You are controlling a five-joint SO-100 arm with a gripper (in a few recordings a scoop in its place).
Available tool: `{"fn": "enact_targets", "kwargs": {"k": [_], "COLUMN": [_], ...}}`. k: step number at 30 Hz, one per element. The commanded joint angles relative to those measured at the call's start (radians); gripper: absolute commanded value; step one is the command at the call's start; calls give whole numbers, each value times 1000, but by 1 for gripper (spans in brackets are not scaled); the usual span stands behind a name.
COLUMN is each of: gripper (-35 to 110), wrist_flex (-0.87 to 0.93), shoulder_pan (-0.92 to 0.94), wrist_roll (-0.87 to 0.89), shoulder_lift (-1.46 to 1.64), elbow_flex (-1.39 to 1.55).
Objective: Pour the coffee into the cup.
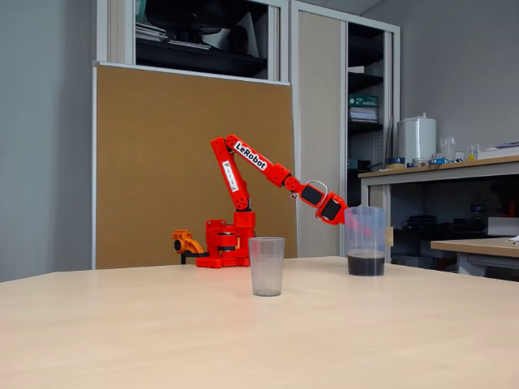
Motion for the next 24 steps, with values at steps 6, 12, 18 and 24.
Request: {"fn": "enact_targets", "kwargs": {"k": [6, 12, 18, 24], "gripper": [21, 21, 14, 0], "wrist_flex": [-71, -78, -66, -72], "shoulder_pan": [18, 35, 54, 67], "wrist_roll": [-17, -31, -28, -14], "shoulder_lift": [-38, -89, -115, -121], "elbow_flex": [-49, -83, -110, -115]}}
